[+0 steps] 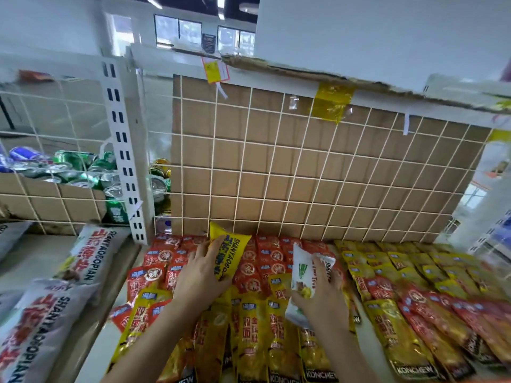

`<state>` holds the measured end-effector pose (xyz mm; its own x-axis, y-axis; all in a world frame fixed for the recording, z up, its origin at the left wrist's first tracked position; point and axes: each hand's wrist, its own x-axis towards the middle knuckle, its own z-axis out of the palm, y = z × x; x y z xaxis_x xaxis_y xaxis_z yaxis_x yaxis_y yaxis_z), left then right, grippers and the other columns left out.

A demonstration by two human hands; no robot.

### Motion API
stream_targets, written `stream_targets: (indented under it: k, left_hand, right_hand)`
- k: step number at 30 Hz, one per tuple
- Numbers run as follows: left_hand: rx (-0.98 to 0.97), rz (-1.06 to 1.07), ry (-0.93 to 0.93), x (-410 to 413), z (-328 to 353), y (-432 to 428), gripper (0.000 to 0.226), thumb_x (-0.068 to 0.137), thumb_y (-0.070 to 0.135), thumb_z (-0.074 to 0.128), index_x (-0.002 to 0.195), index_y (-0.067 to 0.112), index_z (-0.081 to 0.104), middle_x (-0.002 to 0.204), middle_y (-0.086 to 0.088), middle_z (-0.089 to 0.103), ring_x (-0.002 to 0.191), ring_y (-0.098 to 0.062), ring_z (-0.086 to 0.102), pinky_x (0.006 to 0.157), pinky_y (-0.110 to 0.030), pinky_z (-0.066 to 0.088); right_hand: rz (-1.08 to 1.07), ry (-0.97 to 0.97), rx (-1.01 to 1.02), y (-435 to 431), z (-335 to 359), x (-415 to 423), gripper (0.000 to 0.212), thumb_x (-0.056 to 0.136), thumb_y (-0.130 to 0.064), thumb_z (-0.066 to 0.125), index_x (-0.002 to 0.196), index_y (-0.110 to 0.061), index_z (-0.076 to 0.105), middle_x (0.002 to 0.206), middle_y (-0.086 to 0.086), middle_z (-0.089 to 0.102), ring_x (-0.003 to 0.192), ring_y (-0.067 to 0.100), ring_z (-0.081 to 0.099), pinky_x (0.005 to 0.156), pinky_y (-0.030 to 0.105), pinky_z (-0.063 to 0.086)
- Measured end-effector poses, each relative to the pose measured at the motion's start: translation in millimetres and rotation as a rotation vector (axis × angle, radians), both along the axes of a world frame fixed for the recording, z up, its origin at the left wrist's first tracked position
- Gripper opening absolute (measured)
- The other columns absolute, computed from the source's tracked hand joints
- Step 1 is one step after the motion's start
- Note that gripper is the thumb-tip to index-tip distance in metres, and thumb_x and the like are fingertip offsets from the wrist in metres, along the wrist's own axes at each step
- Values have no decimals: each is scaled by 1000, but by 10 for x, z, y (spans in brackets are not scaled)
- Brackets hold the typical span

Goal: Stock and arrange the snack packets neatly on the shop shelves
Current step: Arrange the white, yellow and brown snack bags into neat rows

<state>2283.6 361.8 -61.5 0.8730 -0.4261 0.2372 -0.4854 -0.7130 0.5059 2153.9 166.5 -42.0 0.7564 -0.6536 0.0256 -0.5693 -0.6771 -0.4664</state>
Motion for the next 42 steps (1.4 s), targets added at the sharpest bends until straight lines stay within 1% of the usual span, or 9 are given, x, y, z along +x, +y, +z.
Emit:
stream_targets:
  k: [3, 7, 10, 15, 19, 24, 30, 36, 42]
  left_hand:
    - [-169, -19, -11, -37, 50, 14, 83, 79, 34, 71, 147, 29, 23, 131, -2, 42, 114, -22, 47, 82, -37, 51]
    - [-416, -63, -6, -161, 200, 65, 79, 79, 14, 72, 145, 27, 29, 123, 7, 41, 104, -8, 47, 80, -17, 43]
    - [-494, -68, -60, -293, 336, 154, 79, 79, 9, 70, 143, 32, 30, 122, 9, 41, 103, -3, 50, 80, -21, 49]
    - [-537, -41, -248, -573, 567, 360, 81, 77, 2, 70, 140, 36, 30, 129, 7, 37, 102, 12, 43, 82, 2, 33]
    - [-559, 9, -305, -649, 656, 456, 83, 79, -2, 67, 140, 38, 27, 131, 4, 35, 106, 14, 41, 85, -3, 36]
    - [-491, 55, -255, -625, 558, 434, 83, 81, 3, 68, 143, 39, 26, 141, 0, 31, 120, -17, 45, 92, -32, 45]
    - [-562, 102, -311, -685, 638, 533, 82, 80, -5, 66, 140, 35, 26, 132, 2, 36, 110, 0, 40, 89, -13, 36]
    - [-493, 224, -319, -979, 664, 1109, 82, 79, -2, 67, 142, 33, 29, 127, 3, 38, 104, -8, 46, 83, -33, 42]
    - [-415, 379, -361, -1431, 628, 1684, 76, 75, 4, 70, 140, 22, 35, 115, -2, 42, 92, -2, 43, 78, -12, 35]
  right_hand:
    - [13, -119, 36, -27, -18, -57, 78, 81, -40, 64, 144, -33, 19, 138, 12, 34, 104, 29, 56, 77, 36, 53]
    - [35, -323, 122, -84, 71, -132, 72, 82, -28, 68, 142, -30, 29, 136, 8, 41, 100, 25, 53, 71, 29, 41]
    - [90, -436, 150, -122, 182, -224, 71, 81, -23, 69, 141, -31, 32, 136, 6, 42, 88, 18, 48, 67, 27, 38]
    - [211, -492, 147, -151, 290, -467, 71, 80, -22, 71, 139, -34, 34, 140, -1, 40, 122, 22, 43, 83, 32, 38]
    - [245, -476, 131, -109, 293, -601, 71, 78, -28, 73, 138, -35, 35, 138, 1, 45, 121, 24, 43, 92, 35, 40]
    - [282, -479, 196, -57, 258, -722, 72, 77, -28, 73, 138, -36, 35, 141, -1, 41, 127, 19, 39, 97, 37, 38]
    - [311, -485, 200, -69, 275, -797, 72, 78, -24, 72, 139, -32, 35, 140, -4, 39, 116, 8, 40, 89, 25, 34]
    - [354, -517, 202, 48, 306, -756, 70, 77, -15, 72, 138, -26, 39, 131, 2, 47, 103, 6, 42, 82, 26, 35]
    - [480, -478, 246, 325, 257, -659, 70, 80, -16, 70, 140, -29, 35, 135, 1, 45, 100, 4, 44, 65, 8, 34]
